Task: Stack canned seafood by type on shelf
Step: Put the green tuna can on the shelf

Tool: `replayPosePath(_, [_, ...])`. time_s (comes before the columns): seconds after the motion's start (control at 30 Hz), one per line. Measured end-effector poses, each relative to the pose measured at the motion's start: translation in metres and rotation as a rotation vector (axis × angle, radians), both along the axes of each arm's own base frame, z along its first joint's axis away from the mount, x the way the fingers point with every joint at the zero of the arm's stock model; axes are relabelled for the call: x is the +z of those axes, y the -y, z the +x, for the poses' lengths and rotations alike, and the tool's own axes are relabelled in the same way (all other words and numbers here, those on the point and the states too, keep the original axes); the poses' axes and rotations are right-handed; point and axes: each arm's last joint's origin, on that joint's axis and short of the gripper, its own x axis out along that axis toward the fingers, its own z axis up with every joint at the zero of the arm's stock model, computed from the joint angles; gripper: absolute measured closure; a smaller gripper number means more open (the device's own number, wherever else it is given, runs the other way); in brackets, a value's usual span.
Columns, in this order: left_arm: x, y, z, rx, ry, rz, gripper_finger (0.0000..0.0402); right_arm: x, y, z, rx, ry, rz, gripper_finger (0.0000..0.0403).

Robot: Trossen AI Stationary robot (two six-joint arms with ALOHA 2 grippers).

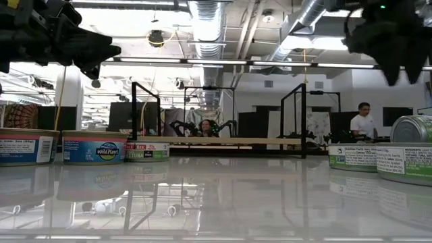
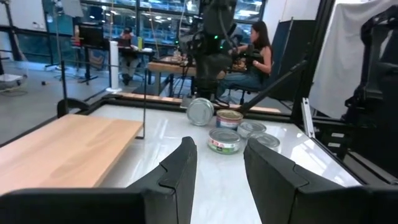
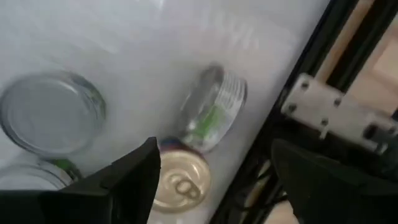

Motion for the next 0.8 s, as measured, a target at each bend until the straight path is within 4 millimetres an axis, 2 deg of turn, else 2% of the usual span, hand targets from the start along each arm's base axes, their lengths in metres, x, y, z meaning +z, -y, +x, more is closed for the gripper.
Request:
replayPosePath(0.13, [0.0, 0.0, 0.0, 0.001, 0.003, 0.008, 0.0276, -0.015, -0.007, -0.004, -0.022, -0.045, 0.037, 0.0068])
replayPosePath(0.33, [0.0, 0.0, 0.0, 0.003, 0.003, 0.006, 0.0276, -0.04, -0.011, 0.0, -0.004, 0.006, 0.063, 0.0072])
replayPosePath(0.5, [0.001, 0.0, 0.0, 0.002, 0.003, -0.009, 0.0276, -0.061, -0.009, -0.009, -0.022, -0.065, 0.056, 0.0072])
replayPosePath(0.8, [0.0, 0.0, 0.0, 0.002, 0.001, -0.013, 0.0276, -0.086, -0.009, -0.008, -0.019, 0.07, 0.066, 0.0072])
